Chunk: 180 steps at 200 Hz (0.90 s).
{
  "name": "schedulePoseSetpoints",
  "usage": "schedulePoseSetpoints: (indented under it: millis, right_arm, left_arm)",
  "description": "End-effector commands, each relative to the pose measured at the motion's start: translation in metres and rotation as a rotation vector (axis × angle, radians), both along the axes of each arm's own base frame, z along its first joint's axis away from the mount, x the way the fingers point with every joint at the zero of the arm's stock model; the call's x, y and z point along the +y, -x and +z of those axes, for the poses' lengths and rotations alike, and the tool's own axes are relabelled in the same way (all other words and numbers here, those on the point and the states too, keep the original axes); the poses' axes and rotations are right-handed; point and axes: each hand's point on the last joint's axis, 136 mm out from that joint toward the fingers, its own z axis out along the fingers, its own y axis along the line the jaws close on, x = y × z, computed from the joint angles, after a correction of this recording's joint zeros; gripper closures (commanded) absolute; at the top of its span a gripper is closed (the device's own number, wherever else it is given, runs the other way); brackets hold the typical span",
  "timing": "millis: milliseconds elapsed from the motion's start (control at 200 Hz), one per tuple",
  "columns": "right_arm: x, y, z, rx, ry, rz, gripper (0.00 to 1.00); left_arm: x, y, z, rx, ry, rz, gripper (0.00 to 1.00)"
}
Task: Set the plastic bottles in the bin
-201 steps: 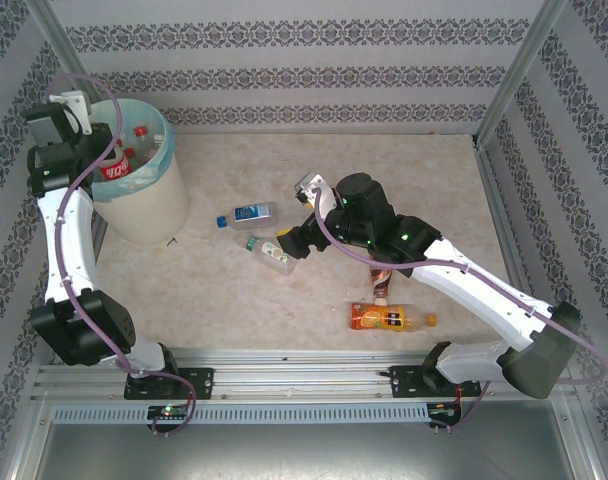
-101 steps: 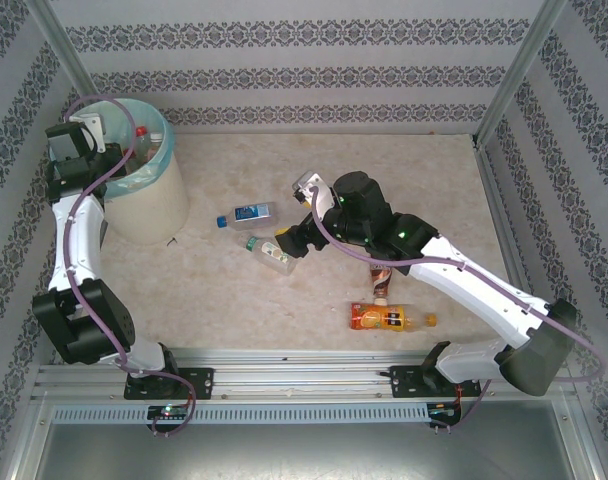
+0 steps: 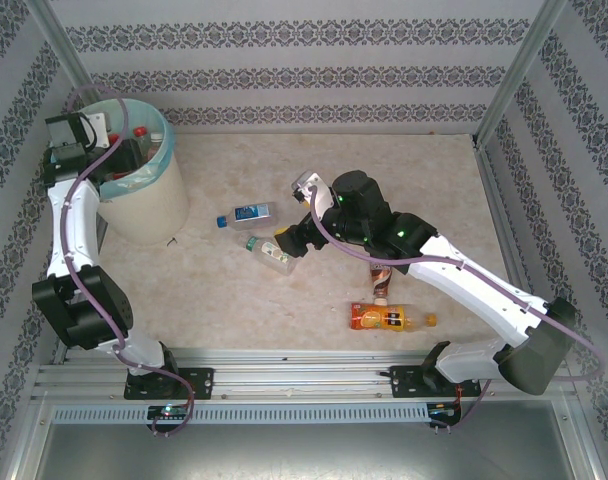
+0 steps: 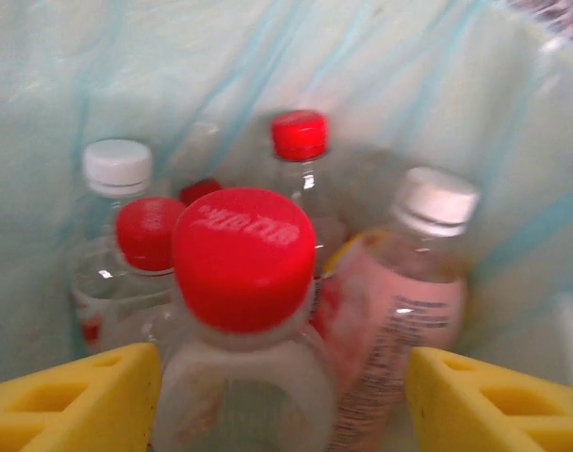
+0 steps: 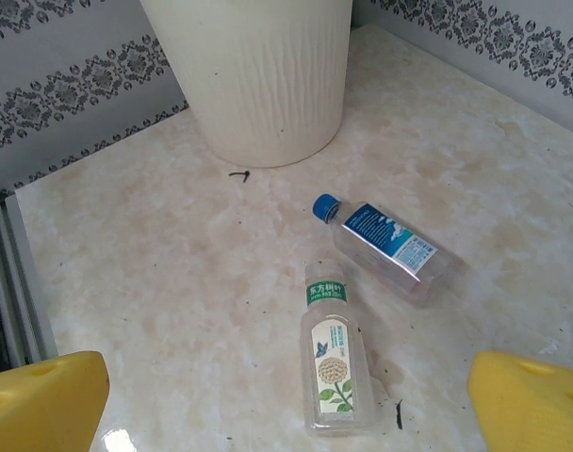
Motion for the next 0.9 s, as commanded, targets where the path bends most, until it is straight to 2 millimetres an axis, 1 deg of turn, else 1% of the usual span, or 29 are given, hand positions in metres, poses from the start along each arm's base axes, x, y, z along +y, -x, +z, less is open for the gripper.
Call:
schedulePoseSetpoints:
  millis: [0, 65, 130, 195, 275, 360, 435, 485, 540, 609, 644, 699, 744, 804, 839, 894]
  right_arm:
    - [0.007, 0.002, 0.009, -0.006, -0.018, 0.022, 0.02]
    - [0.008, 0.002, 0.007, 0.001, -0.014, 0.023, 0.03]
    - [0.008, 0.002, 0.007, 0.002, -0.014, 0.022, 0.03]
    - [0.008, 0.002, 0.007, 0.0, -0.015, 0.022, 0.03]
    - [0.007, 0.002, 0.007, -0.002, -0.012, 0.019, 0.03]
    - [0.006, 0.002, 0.005, -0.001, -0.005, 0.016, 0.03]
    - [0.005, 0.002, 0.005, 0.001, -0.002, 0.015, 0.03]
    - [0.005, 0.002, 0.005, 0.001, -0.002, 0.015, 0.03]
    - [0.005, 0.003, 0.006, 0.001, -0.002, 0.015, 0.03]
    - [0.005, 0.003, 0.005, 0.0, -0.002, 0.013, 0.03]
    - [0.005, 0.002, 0.005, 0.0, -0.002, 0.013, 0.03]
    - [0.005, 0.001, 0.006, -0.002, 0.001, 0.005, 0.03]
    - [0.003, -0.002, 0.006, 0.002, 0.008, -0.012, 0.03]
    - [-0.001, -0.007, 0.006, 0.014, 0.016, -0.047, 0.04]
    - [-0.004, -0.01, 0.005, 0.029, 0.018, -0.066, 0.04]
    - [-0.009, -0.016, -0.001, 0.076, 0.019, -0.092, 0.04]
  left_arm:
    - [-0.035, 0.004, 0.046, -0.099, 0.126, -0.081, 0.29]
    - [-0.042, 0.003, 0.052, -0.115, 0.164, -0.098, 0.29]
    - [-0.047, 0.003, 0.053, -0.121, 0.195, -0.108, 0.33]
    - [-0.05, 0.002, 0.048, -0.113, 0.216, -0.113, 0.39]
    - [-0.052, 0.0, 0.037, -0.082, 0.228, -0.113, 0.46]
    - [-0.054, -0.002, 0.027, -0.052, 0.237, -0.115, 0.47]
    - [-0.05, -0.002, 0.027, -0.049, 0.232, -0.092, 0.46]
    - [-0.047, -0.002, 0.034, -0.071, 0.222, -0.076, 0.46]
    - [-0.042, -0.003, 0.044, -0.104, 0.205, -0.051, 0.49]
    - [-0.035, -0.005, 0.055, -0.138, 0.186, -0.013, 0.55]
    - [-0.032, -0.007, 0.057, -0.143, 0.185, 0.004, 0.6]
    - [-0.031, -0.008, 0.063, -0.149, 0.198, 0.016, 0.66]
    - [-0.037, -0.007, 0.073, -0.169, 0.222, -0.001, 0.71]
    - [-0.051, -0.005, 0.092, -0.215, 0.223, -0.04, 0.71]
    - [-0.061, -0.002, 0.103, -0.24, 0.191, -0.061, 0.69]
    - [-0.081, 0.004, 0.118, -0.268, 0.115, -0.105, 0.64]
